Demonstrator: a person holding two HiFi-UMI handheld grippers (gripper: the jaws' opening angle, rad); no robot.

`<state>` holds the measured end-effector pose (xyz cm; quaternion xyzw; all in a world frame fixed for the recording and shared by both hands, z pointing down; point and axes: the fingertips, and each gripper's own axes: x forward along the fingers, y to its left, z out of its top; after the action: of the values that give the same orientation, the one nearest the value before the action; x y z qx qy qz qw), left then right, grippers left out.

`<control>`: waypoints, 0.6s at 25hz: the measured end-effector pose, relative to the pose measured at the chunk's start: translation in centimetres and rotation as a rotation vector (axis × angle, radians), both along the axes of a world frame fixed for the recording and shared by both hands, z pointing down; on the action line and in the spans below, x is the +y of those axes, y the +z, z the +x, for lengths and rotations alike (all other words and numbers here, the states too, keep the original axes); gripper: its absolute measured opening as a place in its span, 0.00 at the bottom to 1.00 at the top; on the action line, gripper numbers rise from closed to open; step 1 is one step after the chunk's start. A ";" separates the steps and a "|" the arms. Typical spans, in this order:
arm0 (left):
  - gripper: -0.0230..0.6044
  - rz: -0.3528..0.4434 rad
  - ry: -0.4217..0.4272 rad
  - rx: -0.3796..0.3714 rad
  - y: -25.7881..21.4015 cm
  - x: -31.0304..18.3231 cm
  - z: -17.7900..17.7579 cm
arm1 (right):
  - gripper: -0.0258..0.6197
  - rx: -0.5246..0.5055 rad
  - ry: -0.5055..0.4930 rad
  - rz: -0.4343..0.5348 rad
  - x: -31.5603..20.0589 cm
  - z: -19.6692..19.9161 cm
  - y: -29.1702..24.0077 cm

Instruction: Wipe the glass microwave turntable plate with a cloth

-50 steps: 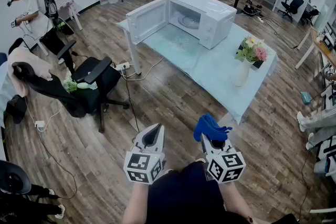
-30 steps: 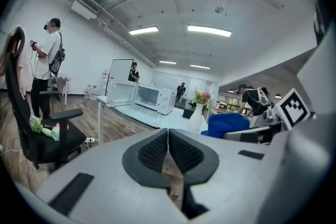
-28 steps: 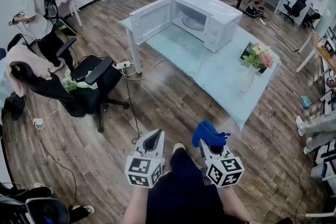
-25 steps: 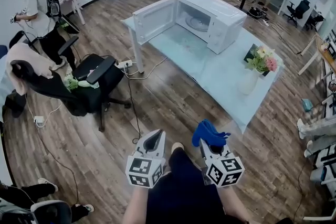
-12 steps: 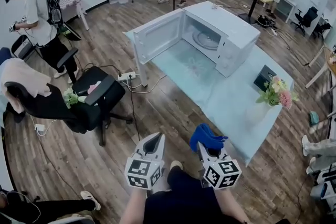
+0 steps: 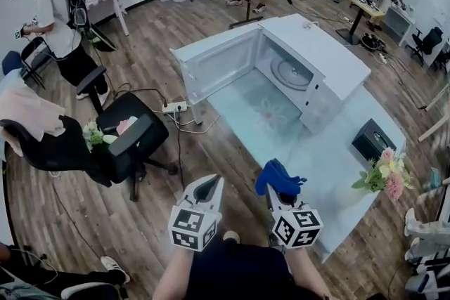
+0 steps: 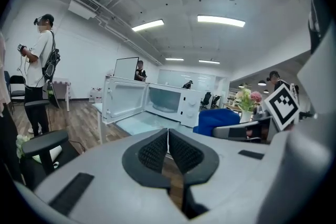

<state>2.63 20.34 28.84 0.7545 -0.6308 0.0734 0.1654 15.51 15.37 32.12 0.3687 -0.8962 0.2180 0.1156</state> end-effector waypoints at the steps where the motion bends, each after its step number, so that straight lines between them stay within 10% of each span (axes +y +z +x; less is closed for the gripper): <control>1: 0.05 -0.006 0.002 -0.007 0.1 -0.5 0.0 | 0.14 0.000 0.004 -0.008 -0.7 0.0 0.1; 15: 0.05 -0.042 0.147 0.007 1.8 -13.7 -2.8 | 0.14 0.025 0.064 -0.084 -10.3 -4.1 3.0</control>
<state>-0.14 6.62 30.64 0.7955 -0.5713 0.0959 0.1778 11.42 5.11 35.10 0.3948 -0.8724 0.2545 0.1352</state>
